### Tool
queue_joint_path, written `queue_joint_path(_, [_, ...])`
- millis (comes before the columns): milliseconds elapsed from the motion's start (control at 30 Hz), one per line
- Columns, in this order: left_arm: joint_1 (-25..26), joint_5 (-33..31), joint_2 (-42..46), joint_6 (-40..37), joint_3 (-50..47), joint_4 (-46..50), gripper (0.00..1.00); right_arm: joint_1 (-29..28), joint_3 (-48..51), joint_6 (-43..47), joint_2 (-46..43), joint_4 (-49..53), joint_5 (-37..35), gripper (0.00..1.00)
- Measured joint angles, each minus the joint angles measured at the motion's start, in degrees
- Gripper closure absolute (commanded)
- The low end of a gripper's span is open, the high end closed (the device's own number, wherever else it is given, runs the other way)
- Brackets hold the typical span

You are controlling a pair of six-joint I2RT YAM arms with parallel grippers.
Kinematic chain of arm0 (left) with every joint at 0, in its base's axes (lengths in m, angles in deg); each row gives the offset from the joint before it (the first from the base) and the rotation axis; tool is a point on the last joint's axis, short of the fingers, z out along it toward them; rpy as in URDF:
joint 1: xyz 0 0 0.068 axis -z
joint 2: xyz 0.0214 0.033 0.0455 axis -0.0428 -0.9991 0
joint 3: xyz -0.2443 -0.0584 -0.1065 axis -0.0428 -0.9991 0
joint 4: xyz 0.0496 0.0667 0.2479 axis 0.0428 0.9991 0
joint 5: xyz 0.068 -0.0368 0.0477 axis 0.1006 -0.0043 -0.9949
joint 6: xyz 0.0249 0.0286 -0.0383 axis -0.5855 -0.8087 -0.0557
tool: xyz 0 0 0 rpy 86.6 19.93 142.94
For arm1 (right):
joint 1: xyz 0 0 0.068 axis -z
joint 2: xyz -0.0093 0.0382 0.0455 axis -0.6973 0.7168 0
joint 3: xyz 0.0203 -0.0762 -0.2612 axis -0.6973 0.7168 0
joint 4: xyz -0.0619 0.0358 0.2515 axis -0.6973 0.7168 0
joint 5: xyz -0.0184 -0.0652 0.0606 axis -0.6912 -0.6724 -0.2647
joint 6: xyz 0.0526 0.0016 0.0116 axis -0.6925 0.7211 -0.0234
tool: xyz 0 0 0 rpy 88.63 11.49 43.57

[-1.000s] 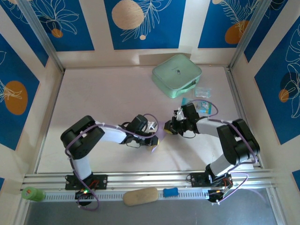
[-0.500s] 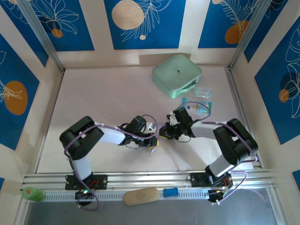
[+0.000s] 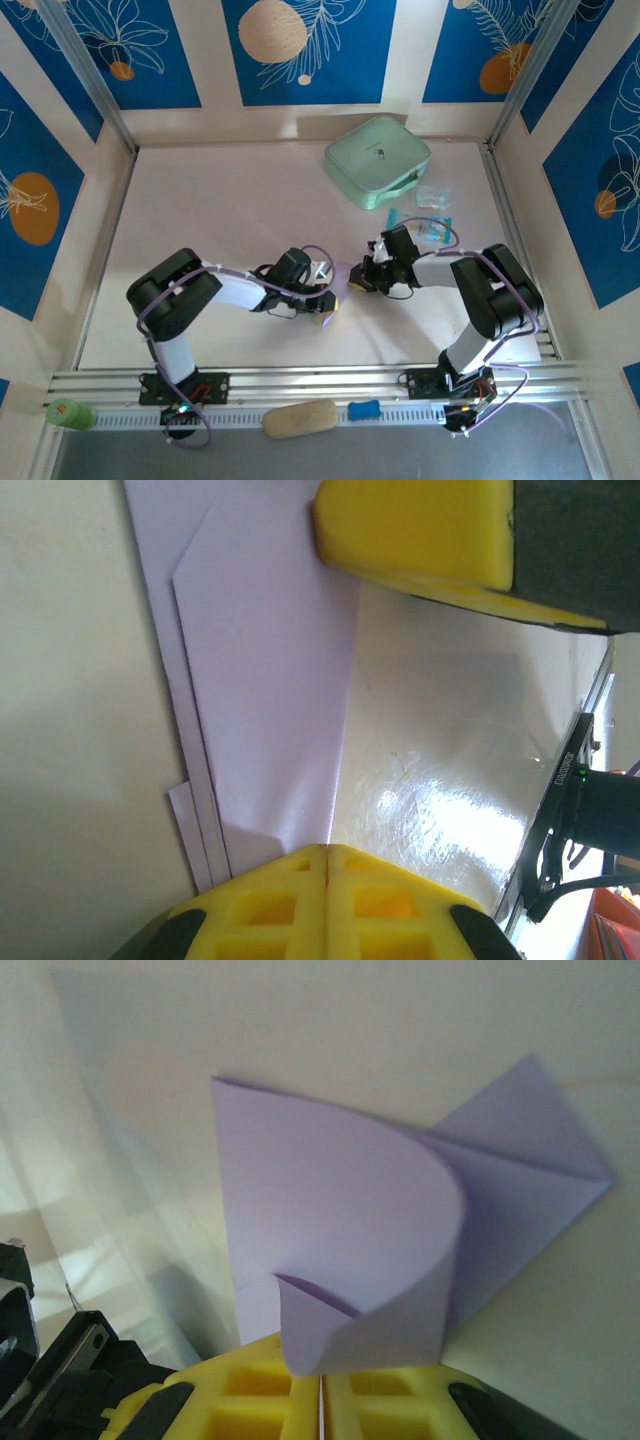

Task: Fold a paper plane with a square sheet of paper (pick it up from the middle)
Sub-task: Fold the wing for the fifth time at the center of the table.

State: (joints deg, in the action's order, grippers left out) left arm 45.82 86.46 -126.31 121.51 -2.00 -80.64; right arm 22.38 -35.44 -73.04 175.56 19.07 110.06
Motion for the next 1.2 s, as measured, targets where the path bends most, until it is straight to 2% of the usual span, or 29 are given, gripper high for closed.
queue_joint_path(167, [0.0, 0.09, 0.0, 0.0, -0.33, -0.74, 1.0, 1.97, -0.35, 0.46, 0.5, 0.26, 1.18, 0.91])
queue_joint_path(933, [0.0, 0.13, 0.0, 1.44, -1.73, -3.82, 1.0, 8.76, -3.76, 1.29, 1.77, 3.23, -2.03, 0.91])
queue_joint_path(1033, [0.0, 0.15, 0.0, 1.49, -1.84, -4.02, 1.0, 8.92, -3.69, 1.27, 0.24, 3.56, -3.96, 0.91])
queue_joint_path(1200, [0.0, 0.15, 0.0, 1.49, -1.88, -4.11, 1.0, 8.59, -3.15, 1.31, -7.37, 4.17, -5.86, 0.9])
